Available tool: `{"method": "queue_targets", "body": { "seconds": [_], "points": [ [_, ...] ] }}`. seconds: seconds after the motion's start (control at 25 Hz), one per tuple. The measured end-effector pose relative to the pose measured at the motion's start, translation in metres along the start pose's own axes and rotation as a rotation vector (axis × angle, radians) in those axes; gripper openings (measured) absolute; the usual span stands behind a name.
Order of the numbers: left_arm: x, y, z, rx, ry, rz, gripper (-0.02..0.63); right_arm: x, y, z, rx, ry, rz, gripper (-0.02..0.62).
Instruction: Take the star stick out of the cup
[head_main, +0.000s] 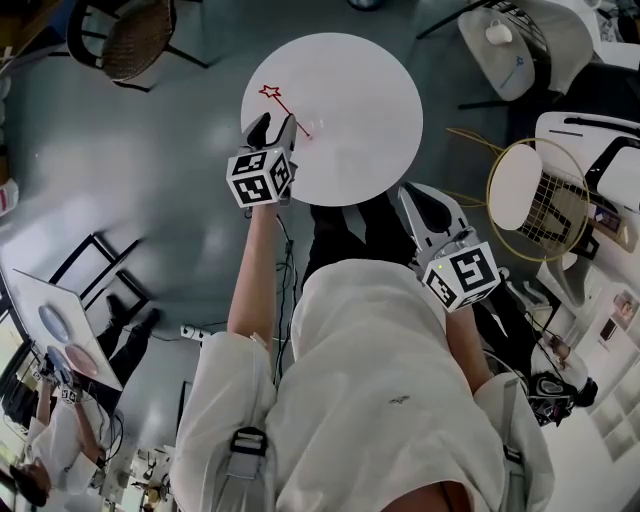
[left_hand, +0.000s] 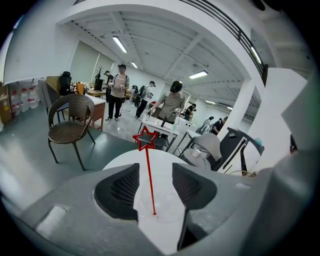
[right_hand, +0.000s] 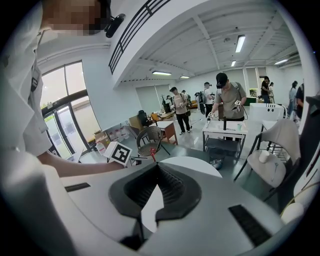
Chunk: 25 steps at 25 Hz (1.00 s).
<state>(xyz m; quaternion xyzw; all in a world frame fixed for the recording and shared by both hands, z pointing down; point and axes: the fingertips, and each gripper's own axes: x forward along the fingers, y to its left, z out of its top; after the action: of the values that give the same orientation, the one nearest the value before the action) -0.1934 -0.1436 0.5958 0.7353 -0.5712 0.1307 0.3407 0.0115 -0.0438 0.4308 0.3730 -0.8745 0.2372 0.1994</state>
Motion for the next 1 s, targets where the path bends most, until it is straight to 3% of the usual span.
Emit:
{"method": "queue_targets", "body": {
  "seconds": [0.64, 1.0],
  "points": [
    [0.029, 0.019, -0.006, -0.028, 0.042, 0.017, 0.19, 0.002, -0.017, 0.0, 0.013, 0.006, -0.042, 0.006],
    [0.035, 0.017, -0.007, 0.0, 0.06, 0.012, 0.104, 0.003, -0.019, 0.0, 0.021, 0.006, -0.051, 0.006]
  ]
}}
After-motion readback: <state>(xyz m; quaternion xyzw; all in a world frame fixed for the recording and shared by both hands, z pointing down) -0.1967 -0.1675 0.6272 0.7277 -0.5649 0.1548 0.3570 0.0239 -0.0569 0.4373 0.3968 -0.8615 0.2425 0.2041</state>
